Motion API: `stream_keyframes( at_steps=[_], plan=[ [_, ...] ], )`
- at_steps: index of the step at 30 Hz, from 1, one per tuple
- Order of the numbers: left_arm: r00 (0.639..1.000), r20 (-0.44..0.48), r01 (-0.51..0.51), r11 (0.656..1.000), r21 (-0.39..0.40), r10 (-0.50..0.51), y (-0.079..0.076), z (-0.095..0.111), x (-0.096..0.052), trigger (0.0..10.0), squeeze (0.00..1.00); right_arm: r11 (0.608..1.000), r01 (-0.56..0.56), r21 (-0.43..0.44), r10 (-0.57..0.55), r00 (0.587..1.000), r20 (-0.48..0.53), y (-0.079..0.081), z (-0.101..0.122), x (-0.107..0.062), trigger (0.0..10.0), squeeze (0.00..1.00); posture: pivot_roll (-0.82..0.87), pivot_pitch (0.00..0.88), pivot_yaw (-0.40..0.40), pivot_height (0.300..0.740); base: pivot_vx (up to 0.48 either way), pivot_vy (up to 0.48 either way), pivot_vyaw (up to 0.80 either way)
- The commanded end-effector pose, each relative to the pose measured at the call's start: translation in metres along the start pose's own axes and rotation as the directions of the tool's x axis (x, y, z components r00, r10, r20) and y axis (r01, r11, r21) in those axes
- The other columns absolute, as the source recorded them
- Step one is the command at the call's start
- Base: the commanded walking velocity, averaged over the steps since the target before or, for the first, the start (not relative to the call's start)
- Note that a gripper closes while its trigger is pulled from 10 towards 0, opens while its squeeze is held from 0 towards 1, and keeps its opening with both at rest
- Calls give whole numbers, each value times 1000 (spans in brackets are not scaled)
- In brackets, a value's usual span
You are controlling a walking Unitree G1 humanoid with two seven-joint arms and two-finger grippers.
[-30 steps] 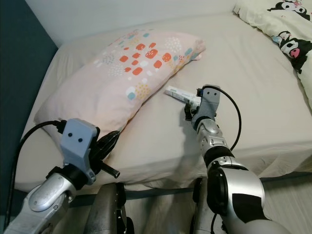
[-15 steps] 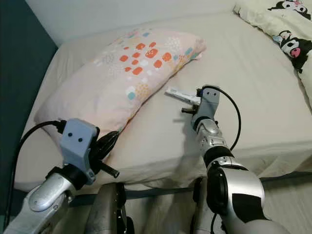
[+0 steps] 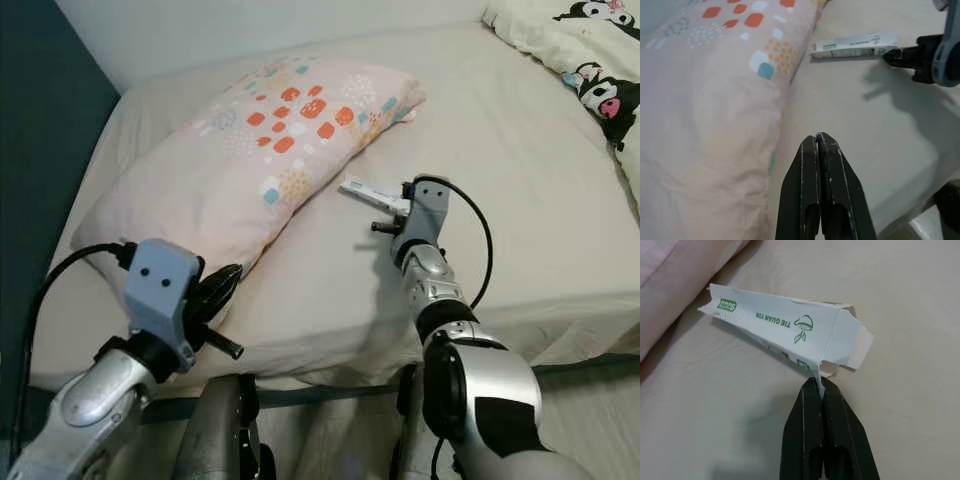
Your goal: Clean up the room
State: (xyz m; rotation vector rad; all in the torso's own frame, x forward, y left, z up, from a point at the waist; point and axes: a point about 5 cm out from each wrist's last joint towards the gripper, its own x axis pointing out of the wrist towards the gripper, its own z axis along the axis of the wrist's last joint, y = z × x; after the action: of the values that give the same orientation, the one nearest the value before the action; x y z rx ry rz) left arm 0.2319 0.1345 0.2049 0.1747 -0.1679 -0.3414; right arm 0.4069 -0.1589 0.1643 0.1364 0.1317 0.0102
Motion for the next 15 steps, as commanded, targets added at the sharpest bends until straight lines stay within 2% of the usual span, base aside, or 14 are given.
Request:
stream_keyframes(
  at_steps=[1,4,5,8,9,11,12,13,15],
  plan=[
    [1000,-15,-23,999,24,24,9,-9,2,10000,0,999,-28,-36,27,999,-28,15,-3,1,10000,0,45,282,62,566,0,0,0],
    [1000,-11,-29,999,29,29,13,-13,6,10000,0,998,-45,-47,44,999,-17,23,2,2,10000,0,20,257,49,566,0,0,0],
    [999,-4,-39,999,31,39,14,-15,9,10000,0,997,-67,-47,67,998,-4,30,7,3,10000,0,-17,194,60,566,0,0,0],
    [999,0,-45,999,30,45,14,-16,10,10000,0,996,-78,-46,78,997,1,33,9,4,10000,0,-25,184,61,566,0,0,0],
    [999,4,-50,998,32,50,15,-17,11,10000,0,994,-95,-51,96,995,11,38,12,4,10000,0,-51,150,59,566,0,0,0],
    [998,10,-61,998,34,61,15,-20,15,10000,0,985,-147,-87,150,988,33,50,19,5,10000,0,-64,126,48,566,0,0,0],
    [998,12,-64,997,34,64,15,-22,17,10000,0,969,-195,-149,204,978,48,59,24,5,10000,0,-68,103,44,566,0,0,0],
    [998,12,-64,997,34,64,15,-22,17,10000,0,969,-195,-149,204,978,48,59,24,5,10000,0,-68,103,44,566,0,0,0],
    [996,6,-94,995,37,94,16,-27,19,10000,0,948,-234,-215,259,962,93,67,35,4,10000,0,-77,73,47,566,0,0,0]
  ],
)
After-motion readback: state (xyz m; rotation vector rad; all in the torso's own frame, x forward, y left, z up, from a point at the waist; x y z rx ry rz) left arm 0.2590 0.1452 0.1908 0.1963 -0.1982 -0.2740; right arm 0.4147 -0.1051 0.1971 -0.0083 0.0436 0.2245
